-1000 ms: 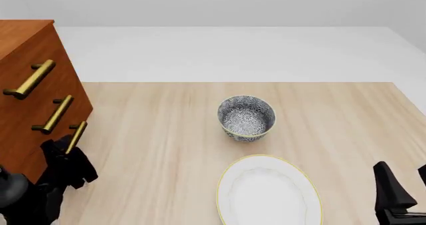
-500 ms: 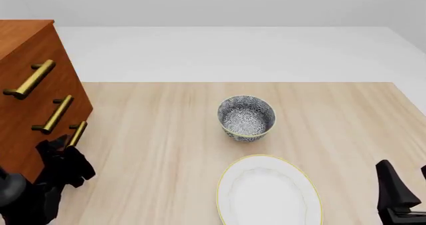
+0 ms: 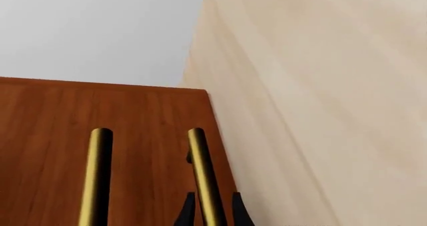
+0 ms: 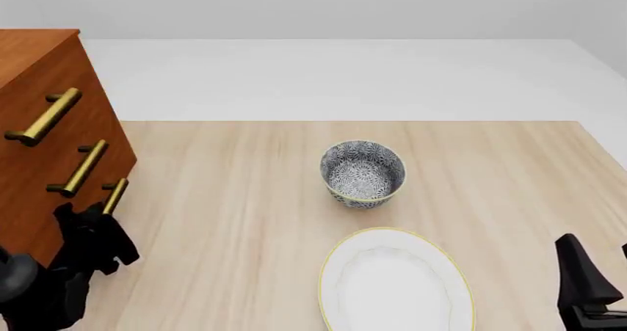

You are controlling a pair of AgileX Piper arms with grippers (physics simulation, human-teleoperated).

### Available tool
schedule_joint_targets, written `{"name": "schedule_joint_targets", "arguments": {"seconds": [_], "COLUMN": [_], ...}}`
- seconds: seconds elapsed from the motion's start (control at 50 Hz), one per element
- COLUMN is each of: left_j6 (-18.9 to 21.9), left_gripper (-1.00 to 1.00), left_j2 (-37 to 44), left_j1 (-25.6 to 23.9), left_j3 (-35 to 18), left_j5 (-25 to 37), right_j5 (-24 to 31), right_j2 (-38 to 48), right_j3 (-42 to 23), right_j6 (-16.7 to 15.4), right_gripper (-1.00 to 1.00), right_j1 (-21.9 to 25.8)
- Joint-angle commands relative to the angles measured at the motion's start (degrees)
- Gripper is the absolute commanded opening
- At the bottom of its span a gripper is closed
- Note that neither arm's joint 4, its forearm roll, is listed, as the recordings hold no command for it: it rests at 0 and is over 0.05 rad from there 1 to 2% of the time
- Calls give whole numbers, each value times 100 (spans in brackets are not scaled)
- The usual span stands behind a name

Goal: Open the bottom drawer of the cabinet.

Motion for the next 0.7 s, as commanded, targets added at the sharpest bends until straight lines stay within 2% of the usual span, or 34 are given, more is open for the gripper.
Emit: {"name": "schedule_joint_targets", "arguments": {"seconds": [0.02, 0.3, 0.7], "left_j6": [140, -7, -132], "left_gripper": [-100, -100, -100], "left_j2": [146, -137, -478], "left_j1": [-20, -469, -864], "left_j3": [49, 223, 428], "left_j5": [0, 1, 2], "right_j5": [3, 78, 85], "right_j2": [-3, -5, -2], "right_j3": [-20, -114, -136], "right_j6": [7, 33, 53], "right_gripper": [100, 100, 100], "right_j1": [-1, -16, -26]}}
